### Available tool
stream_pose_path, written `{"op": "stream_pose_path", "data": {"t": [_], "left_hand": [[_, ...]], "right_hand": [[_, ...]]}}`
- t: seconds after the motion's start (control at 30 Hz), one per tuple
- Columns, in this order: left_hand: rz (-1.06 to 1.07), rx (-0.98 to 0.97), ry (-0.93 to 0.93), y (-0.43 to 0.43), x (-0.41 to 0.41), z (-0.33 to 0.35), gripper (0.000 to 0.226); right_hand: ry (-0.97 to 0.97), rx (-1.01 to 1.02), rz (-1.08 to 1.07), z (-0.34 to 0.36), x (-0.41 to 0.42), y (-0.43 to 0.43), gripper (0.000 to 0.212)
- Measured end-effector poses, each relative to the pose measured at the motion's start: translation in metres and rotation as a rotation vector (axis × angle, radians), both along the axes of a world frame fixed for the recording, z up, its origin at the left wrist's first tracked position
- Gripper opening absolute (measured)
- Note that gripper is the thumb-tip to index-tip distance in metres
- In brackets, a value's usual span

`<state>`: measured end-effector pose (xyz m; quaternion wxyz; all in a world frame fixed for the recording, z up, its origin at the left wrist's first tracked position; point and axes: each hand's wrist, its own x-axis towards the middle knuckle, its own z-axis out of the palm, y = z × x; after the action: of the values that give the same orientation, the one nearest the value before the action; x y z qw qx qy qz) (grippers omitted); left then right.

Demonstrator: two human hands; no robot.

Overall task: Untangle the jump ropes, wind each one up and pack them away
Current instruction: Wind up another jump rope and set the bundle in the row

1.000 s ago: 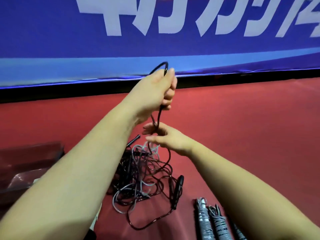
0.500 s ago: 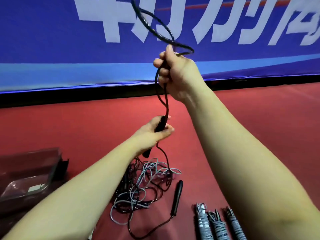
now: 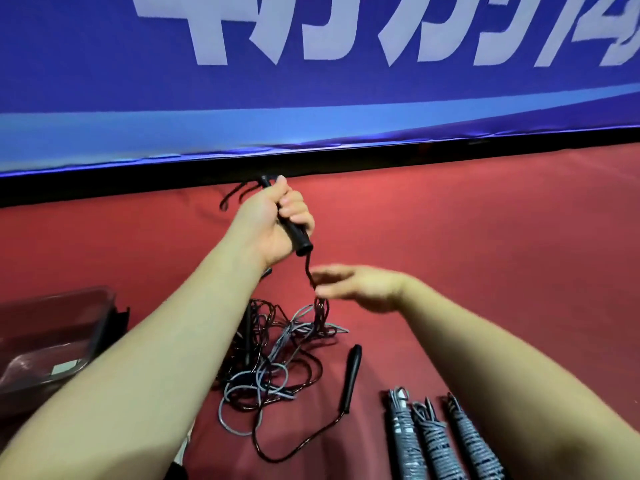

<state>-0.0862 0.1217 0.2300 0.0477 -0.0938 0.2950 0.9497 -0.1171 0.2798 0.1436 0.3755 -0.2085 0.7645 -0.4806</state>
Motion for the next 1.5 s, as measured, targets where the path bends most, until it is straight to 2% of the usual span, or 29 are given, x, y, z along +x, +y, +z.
{"op": "stream_pose_path", "data": {"t": [0.03,0.07,0.1,0.17,0.2,0.3,0.37,0.5,0.53,0.6,0.63,0.67,0.7,0.73,0.8,0.9,0.97,1.07,1.1,1.17,1.27,1.33,1.37,1.43,1.5], "left_hand": [[0.017,0.032,-0.001,-0.003,-0.001,0.003,0.039],[0.032,0.058,0.003,-0.006,0.000,0.006,0.040],[0.054,0.062,0.005,-0.010,0.000,0.008,0.039],[0.128,0.048,-0.007,-0.021,0.000,0.008,0.035],[0.176,-0.009,-0.014,-0.026,0.000,0.004,0.033],[0.202,-0.264,-0.055,-0.040,0.002,-0.017,0.034],[0.156,-0.233,-0.106,-0.049,0.005,-0.039,0.041],[0.235,-0.276,-0.242,-0.060,0.007,-0.068,0.035],[0.256,-0.384,-0.248,-0.064,0.006,-0.070,0.031],[0.259,-0.792,-0.226,-0.070,0.005,-0.070,0.024],[0.231,-0.988,-0.197,-0.072,0.006,-0.067,0.021],[0.183,-1.102,-0.144,-0.071,0.009,-0.063,0.019],[0.114,-1.126,-0.071,-0.067,0.011,-0.058,0.017],[0.044,-1.087,0.001,-0.061,0.015,-0.052,0.016],[-0.041,-0.980,0.115,-0.046,0.019,-0.043,0.031],[-0.064,-0.969,0.199,-0.033,0.018,-0.042,0.056],[-0.056,-0.974,0.241,-0.028,0.017,-0.042,0.049],[-0.042,-1.061,0.267,-0.023,0.014,-0.038,0.017],[-0.041,-1.079,0.269,-0.020,0.014,-0.036,0.010],[-0.043,-1.008,0.252,-0.011,0.015,-0.031,0.016],[0.004,-0.681,0.167,-0.006,0.016,-0.019,0.020],[0.050,-0.467,0.141,-0.010,0.013,-0.010,0.021],[0.063,-0.393,0.142,-0.012,0.012,-0.004,0.022],[0.072,-0.302,0.144,-0.015,0.010,0.006,0.023],[0.069,-0.255,0.136,-0.015,0.010,0.011,0.024]], "right_hand": [[0.056,0.053,0.041,-0.013,0.006,-0.005,0.037],[0.124,0.104,0.054,-0.022,0.007,-0.010,0.019],[0.247,0.163,0.060,-0.025,0.006,-0.014,0.009],[0.555,0.263,0.006,-0.021,-0.004,-0.014,0.023],[0.615,0.234,-0.061,-0.012,-0.008,-0.015,0.023],[0.473,-0.056,-0.282,0.026,-0.017,-0.013,0.028],[0.463,-0.194,-0.352,0.056,-0.016,-0.017,0.030],[0.804,-0.316,-0.468,0.105,-0.017,-0.024,0.027],[0.911,-0.248,-0.456,0.111,-0.019,-0.024,0.025],[1.012,-0.064,-0.436,0.111,-0.024,-0.026,0.023],[0.974,-0.074,-0.466,0.109,-0.025,-0.028,0.023],[0.911,-0.147,-0.506,0.111,-0.022,-0.032,0.024],[0.858,-0.231,-0.541,0.115,-0.019,-0.038,0.026],[0.828,-0.289,-0.544,0.122,-0.014,-0.043,0.027],[0.771,-0.405,-0.523,0.139,-0.003,-0.053,0.026],[0.443,-0.781,-0.517,0.162,0.011,-0.058,0.022],[0.384,-0.911,-0.468,0.172,0.016,-0.055,0.021],[0.507,-0.948,-0.427,0.183,0.016,-0.056,0.019],[0.513,-0.946,-0.419,0.183,0.013,-0.057,0.018],[0.445,-0.921,-0.428,0.176,0.002,-0.054,0.012],[0.353,-0.813,-0.614,0.143,-0.019,-0.039,0.011],[0.348,-0.738,-0.702,0.109,-0.025,-0.027,0.021],[0.344,-0.686,-0.663,0.089,-0.025,-0.022,0.029],[0.282,-0.488,-0.418,0.050,-0.020,-0.014,0.043],[0.094,-0.286,-0.121,0.021,-0.011,-0.012,0.051]]}}
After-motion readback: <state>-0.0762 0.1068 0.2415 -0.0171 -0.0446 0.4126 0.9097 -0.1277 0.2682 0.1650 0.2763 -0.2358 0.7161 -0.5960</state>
